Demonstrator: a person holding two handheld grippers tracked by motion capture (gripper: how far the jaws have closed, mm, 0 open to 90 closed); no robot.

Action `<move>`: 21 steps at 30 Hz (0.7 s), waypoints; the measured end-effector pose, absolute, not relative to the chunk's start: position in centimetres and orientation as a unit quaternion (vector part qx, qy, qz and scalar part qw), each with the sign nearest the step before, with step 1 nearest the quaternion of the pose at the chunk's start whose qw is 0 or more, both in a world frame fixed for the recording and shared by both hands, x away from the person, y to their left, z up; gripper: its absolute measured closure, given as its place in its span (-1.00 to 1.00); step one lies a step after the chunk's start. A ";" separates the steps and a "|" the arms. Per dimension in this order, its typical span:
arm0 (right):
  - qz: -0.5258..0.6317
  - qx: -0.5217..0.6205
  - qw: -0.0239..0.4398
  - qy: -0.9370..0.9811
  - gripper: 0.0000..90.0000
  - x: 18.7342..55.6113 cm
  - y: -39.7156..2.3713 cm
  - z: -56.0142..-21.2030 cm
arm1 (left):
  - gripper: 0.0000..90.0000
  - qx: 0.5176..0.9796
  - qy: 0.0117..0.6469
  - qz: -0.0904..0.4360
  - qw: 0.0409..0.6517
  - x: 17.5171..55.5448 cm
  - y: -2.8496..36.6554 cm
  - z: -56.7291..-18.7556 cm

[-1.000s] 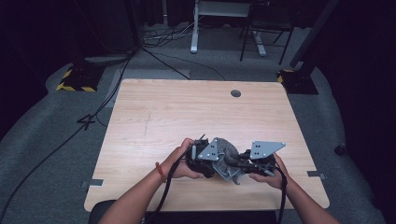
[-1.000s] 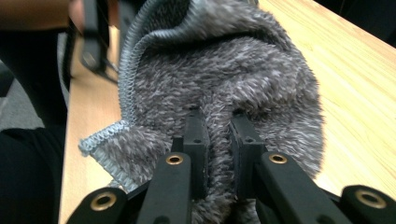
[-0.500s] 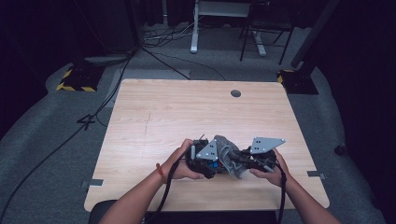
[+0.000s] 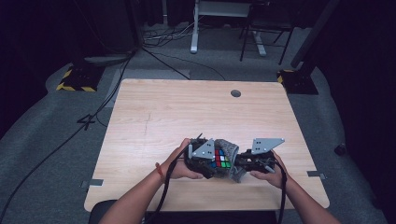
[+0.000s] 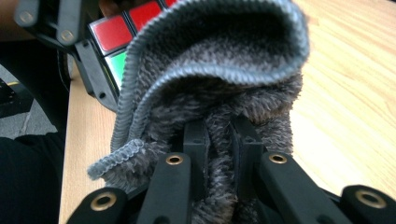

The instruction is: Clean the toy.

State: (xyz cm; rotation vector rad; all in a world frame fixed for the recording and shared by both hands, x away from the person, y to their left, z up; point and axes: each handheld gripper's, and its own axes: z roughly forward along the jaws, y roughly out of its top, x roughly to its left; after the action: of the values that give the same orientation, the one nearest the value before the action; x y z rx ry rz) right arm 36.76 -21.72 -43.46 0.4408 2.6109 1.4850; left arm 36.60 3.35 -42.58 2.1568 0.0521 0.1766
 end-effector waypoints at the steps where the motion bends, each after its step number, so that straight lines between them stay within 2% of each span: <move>1: 0.489 0.145 0.055 0.858 0.78 36.7 -21.8 -43.4 | -0.28 0.882 0.021 0.075 0.466 36.6 3.3 -42.6; 13: 0.517 0.134 0.057 0.844 0.77 36.2 -21.9 -42.1 | -0.26 0.906 0.012 0.103 0.410 36.2 2.3 -43.3; 21: 0.493 0.147 0.053 0.856 0.77 36.7 -21.8 -42.9 | -0.25 0.882 0.015 0.086 0.463 36.3 3.3 -41.9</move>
State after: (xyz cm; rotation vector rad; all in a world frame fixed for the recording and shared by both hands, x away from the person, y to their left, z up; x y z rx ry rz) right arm 36.72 -21.76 -42.88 0.4454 2.6020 1.4981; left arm 36.29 3.33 -41.90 2.1691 0.0374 0.2125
